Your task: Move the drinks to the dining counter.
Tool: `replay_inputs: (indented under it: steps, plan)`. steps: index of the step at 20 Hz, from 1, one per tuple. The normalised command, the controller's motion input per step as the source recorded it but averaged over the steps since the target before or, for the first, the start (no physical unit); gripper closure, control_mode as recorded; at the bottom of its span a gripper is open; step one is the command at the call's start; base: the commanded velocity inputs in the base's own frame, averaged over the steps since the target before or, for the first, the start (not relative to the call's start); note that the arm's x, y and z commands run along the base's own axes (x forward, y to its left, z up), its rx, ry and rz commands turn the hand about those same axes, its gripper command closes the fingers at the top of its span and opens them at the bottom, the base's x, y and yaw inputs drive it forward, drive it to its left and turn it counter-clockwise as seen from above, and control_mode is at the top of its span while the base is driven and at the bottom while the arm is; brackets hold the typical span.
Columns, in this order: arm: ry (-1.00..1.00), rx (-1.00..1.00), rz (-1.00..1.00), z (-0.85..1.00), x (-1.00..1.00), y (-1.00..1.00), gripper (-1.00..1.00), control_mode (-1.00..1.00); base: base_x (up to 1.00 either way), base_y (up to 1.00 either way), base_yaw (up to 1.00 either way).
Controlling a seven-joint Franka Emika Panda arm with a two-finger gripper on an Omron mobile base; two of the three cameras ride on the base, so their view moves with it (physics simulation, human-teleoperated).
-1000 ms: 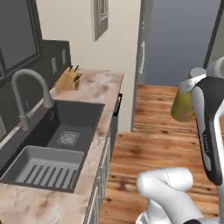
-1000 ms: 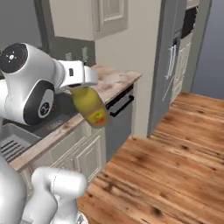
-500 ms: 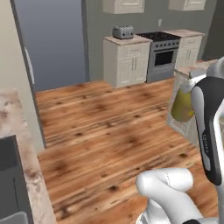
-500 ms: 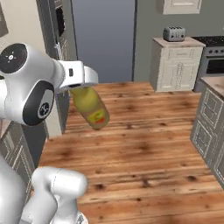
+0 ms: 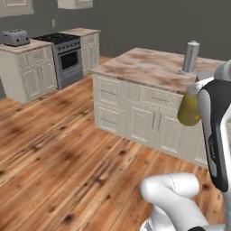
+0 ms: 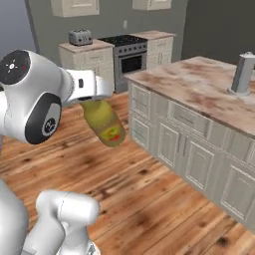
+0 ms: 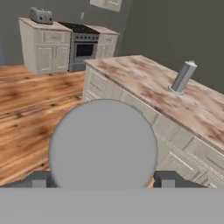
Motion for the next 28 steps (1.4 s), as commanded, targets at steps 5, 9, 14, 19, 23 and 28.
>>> replay_inputs:
  steps: [5, 9, 14, 19, 23, 28]
  plan:
    - [0.00, 0.00, 0.00, 0.00, 0.00, 0.00, 1.00, 1.00, 0.15, 0.00, -0.77]
    - [0.00, 0.00, 0.00, 0.00, 0.00, 0.00, 1.00, 1.00, 0.45, 0.00, -0.67]
    - [0.00, 0.00, 0.00, 0.00, 0.00, 0.00, 1.00, 1.00, 0.90, 0.14, -0.26]
    - [0.00, 0.00, 0.00, 0.00, 0.00, 0.00, 1.00, 1.00, 1.00, 0.00, -0.03]
    - [0.00, 0.00, 0.00, 0.00, 0.00, 0.00, 1.00, 1.00, 1.00, 0.00, -0.07]
    - [0.00, 0.00, 0.00, 0.00, 0.00, 0.00, 1.00, 1.00, 1.00, 0.17, -0.13]
